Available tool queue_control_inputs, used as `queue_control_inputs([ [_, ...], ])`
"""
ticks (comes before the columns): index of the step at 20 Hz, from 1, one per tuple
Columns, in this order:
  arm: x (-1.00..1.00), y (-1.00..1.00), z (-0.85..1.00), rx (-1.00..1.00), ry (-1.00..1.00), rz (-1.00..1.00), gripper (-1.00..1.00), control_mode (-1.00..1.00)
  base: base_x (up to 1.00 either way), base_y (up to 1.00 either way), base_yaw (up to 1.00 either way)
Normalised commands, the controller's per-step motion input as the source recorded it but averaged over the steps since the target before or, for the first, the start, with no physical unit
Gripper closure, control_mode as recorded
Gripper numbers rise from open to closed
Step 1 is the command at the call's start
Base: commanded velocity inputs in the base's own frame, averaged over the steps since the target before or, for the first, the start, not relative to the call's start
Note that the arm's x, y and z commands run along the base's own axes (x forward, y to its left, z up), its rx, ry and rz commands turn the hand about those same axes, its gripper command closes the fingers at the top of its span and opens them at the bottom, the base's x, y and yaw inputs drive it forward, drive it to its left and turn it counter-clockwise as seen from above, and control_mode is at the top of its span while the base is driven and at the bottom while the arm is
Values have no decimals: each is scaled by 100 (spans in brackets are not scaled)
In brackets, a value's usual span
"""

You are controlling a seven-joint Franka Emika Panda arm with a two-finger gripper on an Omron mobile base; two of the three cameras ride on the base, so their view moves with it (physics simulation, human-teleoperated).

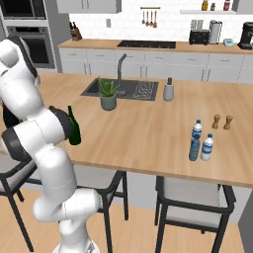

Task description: Move the plastic bottles in the middle to the plastics group, and the glass bottles in the middle to the glass group.

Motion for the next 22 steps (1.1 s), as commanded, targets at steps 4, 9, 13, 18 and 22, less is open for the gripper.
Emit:
queue_control_inputs([
  [4, -30, -63, 51, -5, 17, -11, -100, -100, 0, 0, 0],
  [9, -46, -59, 38, -11, 15, -10, -100, -100, 0, 0, 0],
  [13, -43, -52, 59, -9, 19, -10, -100, -100, 0, 0, 0],
  [18, -24, -38, 11, -15, 2, -9, -100, -100, 0, 0, 0],
  [22, -47, -42, 0, -10, 0, -5, -100, -100, 0, 0, 0],
])
